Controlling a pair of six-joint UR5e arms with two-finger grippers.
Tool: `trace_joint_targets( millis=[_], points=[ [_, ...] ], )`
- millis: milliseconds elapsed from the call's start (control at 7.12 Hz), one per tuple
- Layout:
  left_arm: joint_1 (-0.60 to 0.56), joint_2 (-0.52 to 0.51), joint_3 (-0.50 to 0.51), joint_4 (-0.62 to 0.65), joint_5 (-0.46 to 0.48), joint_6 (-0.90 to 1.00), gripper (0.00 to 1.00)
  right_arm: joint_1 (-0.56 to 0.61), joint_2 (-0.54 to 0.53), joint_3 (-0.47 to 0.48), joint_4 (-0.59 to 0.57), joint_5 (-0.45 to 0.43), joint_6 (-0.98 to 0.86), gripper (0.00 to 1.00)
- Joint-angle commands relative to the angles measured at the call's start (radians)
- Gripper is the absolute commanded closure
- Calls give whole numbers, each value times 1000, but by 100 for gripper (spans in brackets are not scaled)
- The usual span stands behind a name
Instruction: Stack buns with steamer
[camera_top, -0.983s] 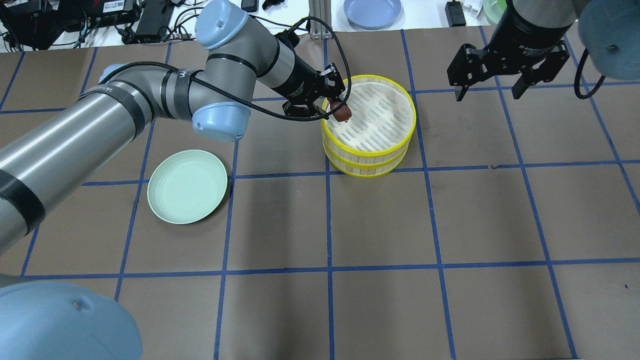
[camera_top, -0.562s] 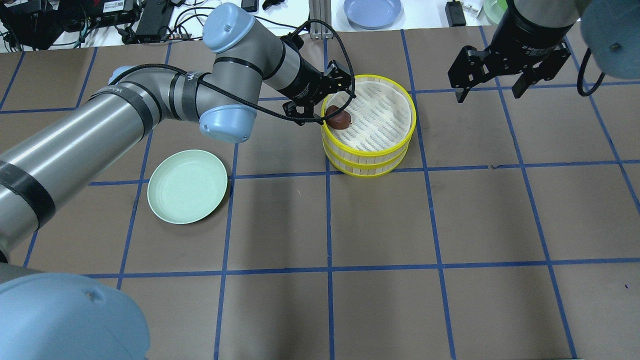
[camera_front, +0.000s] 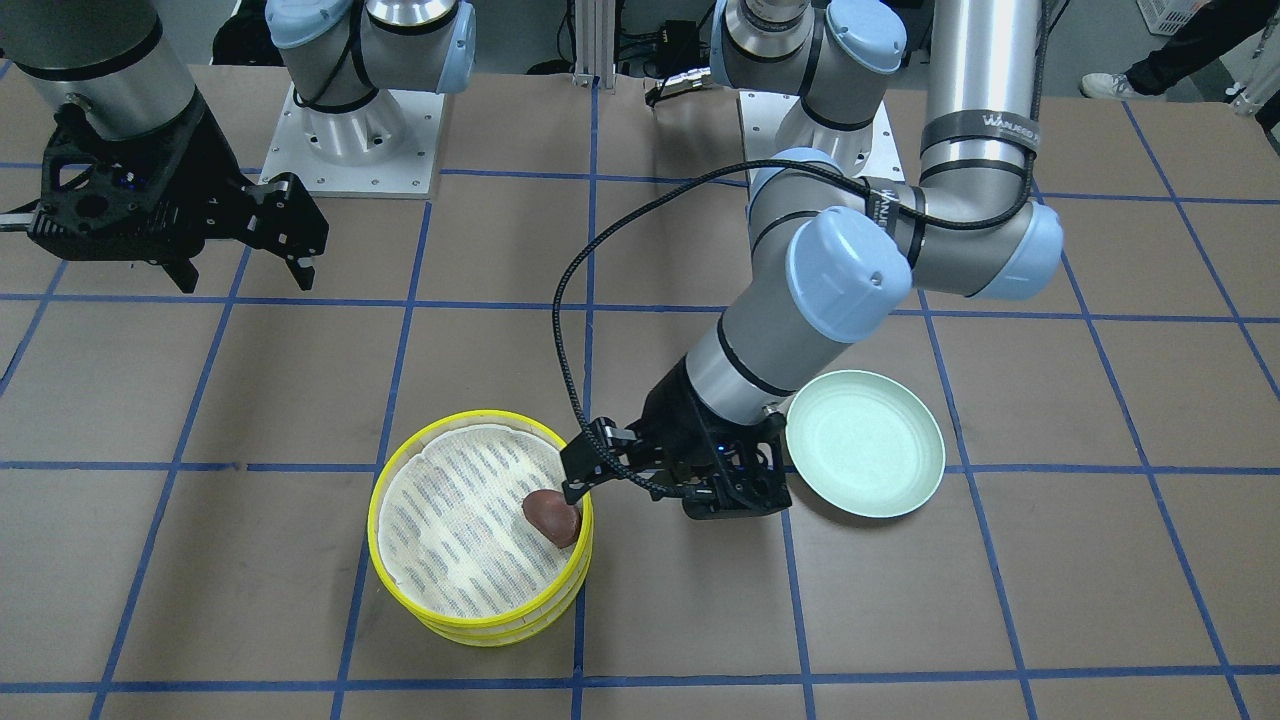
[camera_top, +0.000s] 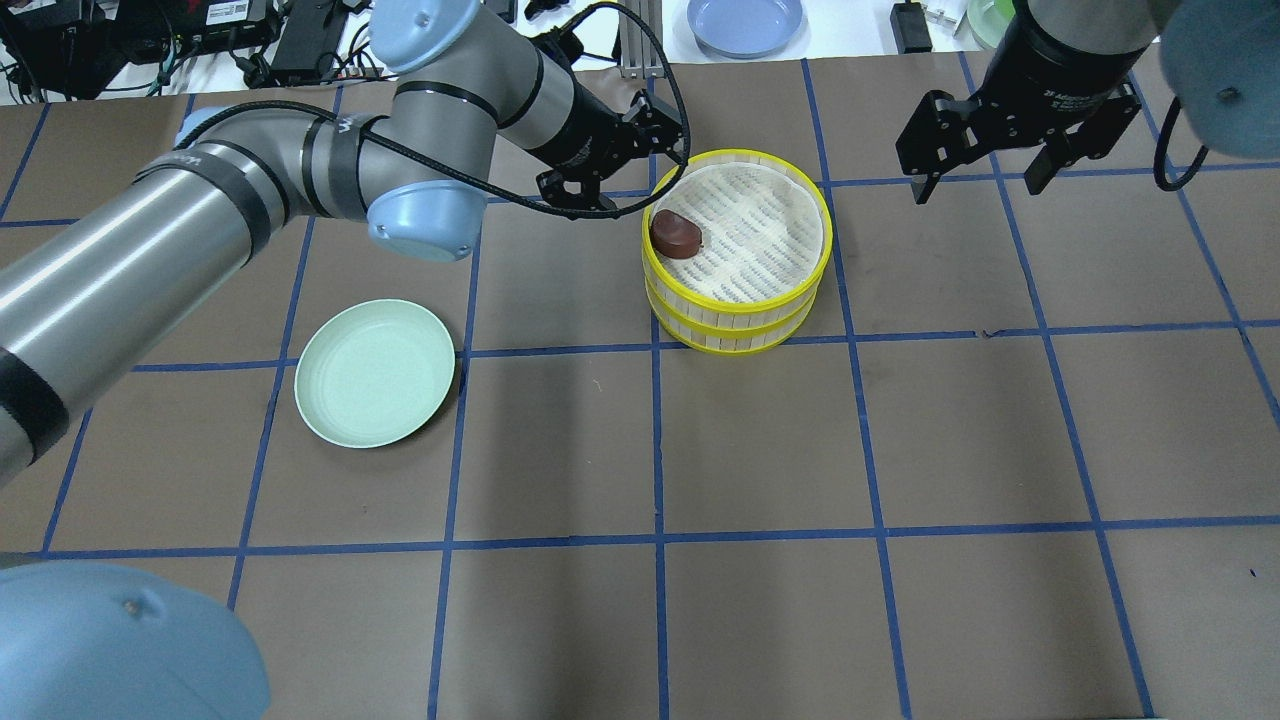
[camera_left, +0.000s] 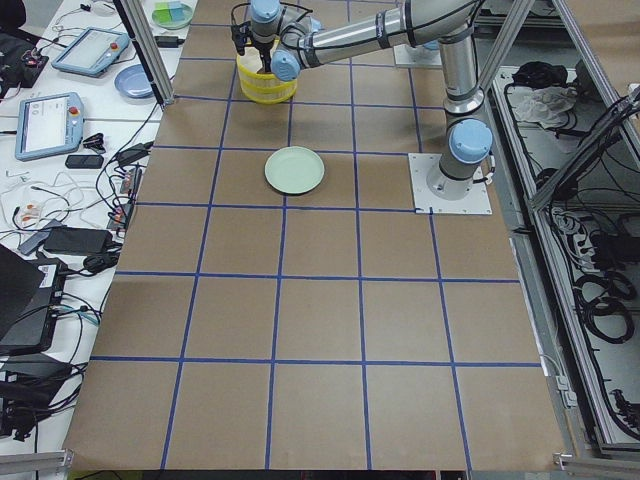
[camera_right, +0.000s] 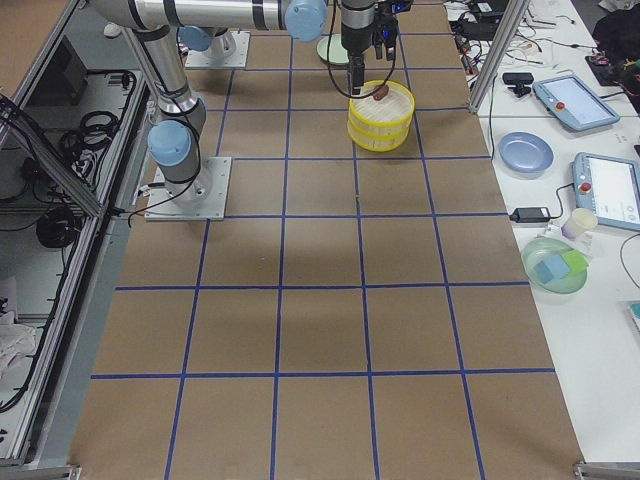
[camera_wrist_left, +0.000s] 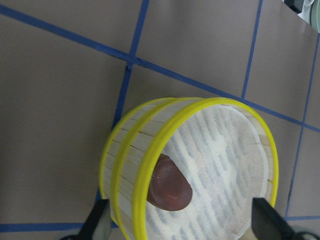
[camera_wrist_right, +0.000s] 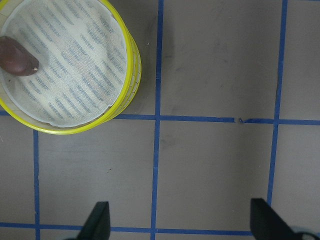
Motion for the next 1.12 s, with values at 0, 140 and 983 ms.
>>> trace_joint_targets(
  millis=[0,140,983],
  points=[
    [74,60,2,-169,189,335,0,0,0,1,0,1,1,0],
    [108,98,2,-235,281,435,0,2,-2,0,1,1,1,0],
    [171,375,2,-609,474,571,0,3,-2,1,1,2,1,0]
  ],
)
